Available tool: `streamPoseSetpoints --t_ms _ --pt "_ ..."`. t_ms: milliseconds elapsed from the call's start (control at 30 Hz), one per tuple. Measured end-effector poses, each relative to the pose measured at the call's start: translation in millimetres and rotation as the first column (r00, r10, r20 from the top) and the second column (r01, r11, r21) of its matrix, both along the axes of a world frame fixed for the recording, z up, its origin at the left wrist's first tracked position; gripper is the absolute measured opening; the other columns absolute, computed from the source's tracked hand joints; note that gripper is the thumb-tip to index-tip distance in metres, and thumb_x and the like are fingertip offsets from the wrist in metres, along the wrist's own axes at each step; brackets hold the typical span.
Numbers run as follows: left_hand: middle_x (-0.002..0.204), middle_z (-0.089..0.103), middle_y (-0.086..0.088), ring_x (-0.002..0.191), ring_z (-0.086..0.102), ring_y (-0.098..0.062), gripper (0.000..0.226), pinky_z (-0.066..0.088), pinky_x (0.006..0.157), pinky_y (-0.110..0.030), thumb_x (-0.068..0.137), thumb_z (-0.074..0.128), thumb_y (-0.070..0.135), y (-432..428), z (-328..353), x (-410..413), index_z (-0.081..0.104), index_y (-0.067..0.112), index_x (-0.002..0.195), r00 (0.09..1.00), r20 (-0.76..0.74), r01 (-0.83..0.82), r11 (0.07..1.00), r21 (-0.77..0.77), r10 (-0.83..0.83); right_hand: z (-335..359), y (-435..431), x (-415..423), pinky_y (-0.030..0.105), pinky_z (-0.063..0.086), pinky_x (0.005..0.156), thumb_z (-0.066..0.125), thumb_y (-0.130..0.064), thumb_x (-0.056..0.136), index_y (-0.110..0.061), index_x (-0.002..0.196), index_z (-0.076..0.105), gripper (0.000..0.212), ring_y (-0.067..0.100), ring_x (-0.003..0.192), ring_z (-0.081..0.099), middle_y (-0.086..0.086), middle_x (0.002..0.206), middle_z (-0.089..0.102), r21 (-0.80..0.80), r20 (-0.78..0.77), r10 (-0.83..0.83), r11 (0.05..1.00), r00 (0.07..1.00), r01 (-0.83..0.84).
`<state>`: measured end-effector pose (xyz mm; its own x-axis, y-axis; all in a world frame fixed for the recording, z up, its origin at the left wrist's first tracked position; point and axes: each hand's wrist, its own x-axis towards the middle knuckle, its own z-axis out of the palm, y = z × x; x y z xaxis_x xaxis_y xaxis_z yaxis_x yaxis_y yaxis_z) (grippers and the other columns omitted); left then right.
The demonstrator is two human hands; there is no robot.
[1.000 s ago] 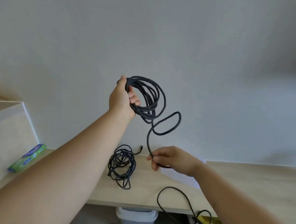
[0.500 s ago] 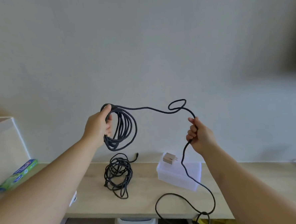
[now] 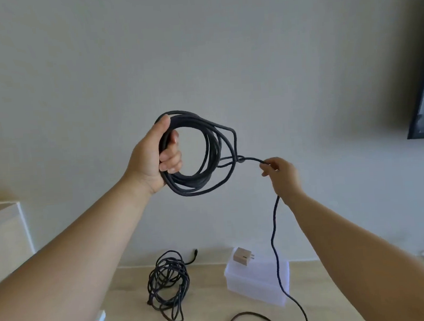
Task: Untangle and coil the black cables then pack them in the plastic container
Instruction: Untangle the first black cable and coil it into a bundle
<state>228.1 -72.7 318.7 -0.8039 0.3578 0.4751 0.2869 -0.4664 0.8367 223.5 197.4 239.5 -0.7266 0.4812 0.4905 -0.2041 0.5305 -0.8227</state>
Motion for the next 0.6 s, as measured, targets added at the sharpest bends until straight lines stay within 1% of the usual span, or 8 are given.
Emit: streamPoseSetpoints --t_ms 33,100,200,267,333,467,533,600 --pt "0.035 0.022 0.007 0.027 0.018 -0.007 0.040 0.021 0.035 -0.016 0.093 0.044 0.041 2 10 0 0.044 0.015 0.062 0.999 0.001 -0.041 0.999 0.003 0.041 19 2 1 0.026 0.040 0.059 0.058 -0.022 0.092 -0.019 0.091 0.063 0.007 0.013 0.065 0.049 -0.008 0.077 0.064 0.002 -0.029 0.014 1.000 0.999 -0.014" --pt "0.035 0.023 0.006 0.028 0.019 -0.009 0.042 0.021 0.037 -0.017 0.096 0.043 0.040 3 18 -4 0.043 0.015 0.062 0.990 0.043 -0.134 0.991 0.003 0.134 48 5 3 0.028 0.040 0.057 0.056 -0.023 0.093 -0.015 0.092 0.065 0.012 0.012 0.058 0.046 -0.007 0.076 0.067 -0.047 -0.069 0.025 0.999 0.997 -0.028" --pt "0.035 0.023 0.006 0.028 0.020 -0.011 0.043 0.018 0.040 -0.020 0.095 0.048 0.041 0 20 -12 0.043 0.016 0.061 0.954 0.150 -0.266 0.964 0.028 0.259 82 11 18 0.022 0.034 0.048 0.054 -0.025 0.095 -0.013 0.098 0.065 0.017 0.013 0.052 0.040 -0.005 0.078 0.069 -0.227 -0.136 0.065 0.969 0.989 -0.095" --pt "0.035 0.024 0.006 0.028 0.020 -0.011 0.041 0.018 0.040 -0.020 0.093 0.050 0.041 -4 21 -13 0.043 0.017 0.061 0.930 0.219 -0.313 0.948 0.054 0.294 101 14 32 0.018 0.032 0.043 0.051 -0.027 0.097 -0.014 0.095 0.064 0.018 0.012 0.051 0.038 -0.002 0.080 0.069 -0.334 -0.179 0.114 0.927 0.977 -0.169" --pt "0.035 0.025 0.006 0.029 0.020 -0.011 0.040 0.019 0.037 -0.017 0.093 0.052 0.041 -6 20 -9 0.044 0.017 0.062 0.921 0.261 -0.319 0.945 0.075 0.290 115 14 46 0.016 0.030 0.040 0.049 -0.029 0.098 -0.015 0.091 0.062 0.021 0.010 0.050 0.038 -0.001 0.080 0.069 -0.391 -0.189 0.168 0.891 0.968 -0.231" --pt "0.036 0.024 0.006 0.029 0.019 -0.011 0.040 0.019 0.036 -0.016 0.093 0.051 0.040 -6 22 6 0.043 0.016 0.061 0.940 0.252 -0.253 0.965 0.063 0.230 117 15 64 0.014 0.032 0.040 0.047 -0.030 0.099 -0.013 0.088 0.061 0.024 0.006 0.045 0.042 -0.004 0.069 0.070 -0.484 -0.111 0.301 0.816 0.947 -0.316" --pt "0.036 0.023 0.006 0.028 0.020 -0.010 0.041 0.019 0.036 -0.016 0.094 0.049 0.039 -5 24 15 0.043 0.015 0.062 0.961 0.176 -0.212 0.977 -0.031 0.215 107 15 69 0.016 0.033 0.041 0.043 -0.029 0.101 -0.013 0.088 0.059 0.026 0.005 0.043 0.042 -0.005 0.062 0.066 -0.492 -0.009 0.411 0.791 0.911 -0.362" --pt "0.035 0.024 0.005 0.028 0.020 -0.011 0.041 0.020 0.036 -0.016 0.094 0.049 0.037 -2 22 26 0.043 0.014 0.061 0.965 0.078 -0.236 0.960 -0.153 0.250 91 8 79 0.020 0.032 0.047 0.039 -0.026 0.102 -0.011 0.088 0.058 0.028 0.008 0.046 0.040 -0.003 0.058 0.059 -0.453 0.104 0.520 0.783 0.848 -0.425"
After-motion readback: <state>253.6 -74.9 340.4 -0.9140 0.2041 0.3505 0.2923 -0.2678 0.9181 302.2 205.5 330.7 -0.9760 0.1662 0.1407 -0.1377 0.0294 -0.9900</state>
